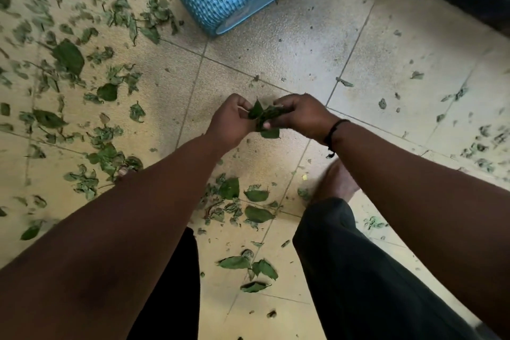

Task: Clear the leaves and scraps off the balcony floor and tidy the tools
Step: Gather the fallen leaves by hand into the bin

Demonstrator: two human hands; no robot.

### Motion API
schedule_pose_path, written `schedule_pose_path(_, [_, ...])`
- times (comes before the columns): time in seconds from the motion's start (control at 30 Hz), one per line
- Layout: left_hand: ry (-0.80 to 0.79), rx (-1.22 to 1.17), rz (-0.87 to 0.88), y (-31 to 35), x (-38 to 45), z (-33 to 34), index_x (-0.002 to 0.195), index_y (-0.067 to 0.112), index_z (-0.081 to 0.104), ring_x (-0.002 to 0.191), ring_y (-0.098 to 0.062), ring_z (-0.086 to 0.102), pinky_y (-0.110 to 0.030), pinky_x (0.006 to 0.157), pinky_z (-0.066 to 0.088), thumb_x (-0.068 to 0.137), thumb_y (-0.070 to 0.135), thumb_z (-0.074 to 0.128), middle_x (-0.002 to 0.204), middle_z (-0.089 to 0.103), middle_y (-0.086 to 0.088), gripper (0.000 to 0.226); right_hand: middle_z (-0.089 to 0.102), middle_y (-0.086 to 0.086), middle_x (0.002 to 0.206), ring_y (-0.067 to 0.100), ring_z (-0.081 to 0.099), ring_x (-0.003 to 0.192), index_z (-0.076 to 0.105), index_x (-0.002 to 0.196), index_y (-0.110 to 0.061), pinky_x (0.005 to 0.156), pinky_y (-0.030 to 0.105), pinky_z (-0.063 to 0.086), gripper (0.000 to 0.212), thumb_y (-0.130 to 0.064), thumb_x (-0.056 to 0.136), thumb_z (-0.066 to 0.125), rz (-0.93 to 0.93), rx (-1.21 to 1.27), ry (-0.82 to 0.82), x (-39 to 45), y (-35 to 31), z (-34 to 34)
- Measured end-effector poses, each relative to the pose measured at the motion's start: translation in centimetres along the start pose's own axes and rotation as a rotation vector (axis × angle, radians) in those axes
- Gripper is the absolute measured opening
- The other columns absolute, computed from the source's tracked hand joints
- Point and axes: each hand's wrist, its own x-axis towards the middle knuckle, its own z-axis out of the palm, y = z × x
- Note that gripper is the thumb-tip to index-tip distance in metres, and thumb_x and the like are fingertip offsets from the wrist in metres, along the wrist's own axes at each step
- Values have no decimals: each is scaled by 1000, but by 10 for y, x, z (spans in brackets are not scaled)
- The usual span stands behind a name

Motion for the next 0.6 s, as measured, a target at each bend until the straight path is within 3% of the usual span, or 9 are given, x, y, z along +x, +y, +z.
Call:
schedule_pose_path(0.1, [-62, 12, 38, 0, -30, -6, 94, 27, 46, 74, -25, 61, -42, 72, 50, 73, 10, 83, 79, 63, -7, 45, 68, 10, 83, 16, 64, 75, 70, 87, -2, 67, 20, 54, 21, -1, 71, 81, 29, 47, -30, -16, -6, 16])
schedule_pose_path(0.2, [-101, 30, 26, 0, -62, -13, 109, 25, 45, 88, -32, 67, -51, 84, 53, 72, 8, 83, 89, 68, -10, 56, 64, 10, 79, 20, 64, 71, 61, 87, -6, 63, 30, 58, 24, 5, 74, 77, 56, 121, -67, -34, -14, 30])
schedule_pose_path(0.3, [-159, -45, -45, 0, -102, -22, 122, 27, 41, 97, -22, 67, -37, 83, 55, 75, 4, 80, 102, 67, -3, 65, 66, 12, 89, 22, 66, 77, 58, 98, -9, 63, 34, 59, 34, 3, 74, 78, 88, 143, -56, -56, -17, 46])
schedule_pose_path(0.37, [-104, -234, -112, 1, -132, -28, 125, 24, 46, 98, -13, 63, -25, 76, 53, 82, 8, 75, 115, 62, 0, 54, 68, 16, 98, 24, 67, 80, 60, 105, -6, 64, 33, 60, 35, 0, 75, 78, 128, 172, -57, -74, -19, 60])
schedule_pose_path(0.47, [60, -755, -325, -2, -176, -44, 113, 19, 60, 98, -20, 63, -33, 79, 49, 92, 26, 61, 117, 64, -4, 22, 70, 12, 93, 16, 70, 71, 64, 100, -7, 59, 26, 58, 22, -3, 80, 74, 166, 273, -114, -109, -29, 89])
schedule_pose_path(0.53, [-40, -937, -356, -9, -202, -57, 103, 14, 64, 98, -26, 63, -41, 89, 46, 87, 31, 61, 108, 67, -11, 23, 71, 9, 90, 14, 70, 70, 65, 95, -11, 59, 25, 58, 16, -4, 83, 72, 164, 313, -165, -138, -38, 118])
schedule_pose_path(0.6, [-201, -934, -337, -13, -223, -65, 101, 11, 67, 98, -28, 64, -46, 93, 47, 81, 23, 67, 107, 68, -15, 23, 72, 8, 92, 17, 70, 76, 66, 95, -16, 64, 29, 59, 14, -7, 86, 70, 110, 307, -165, -168, -43, 147])
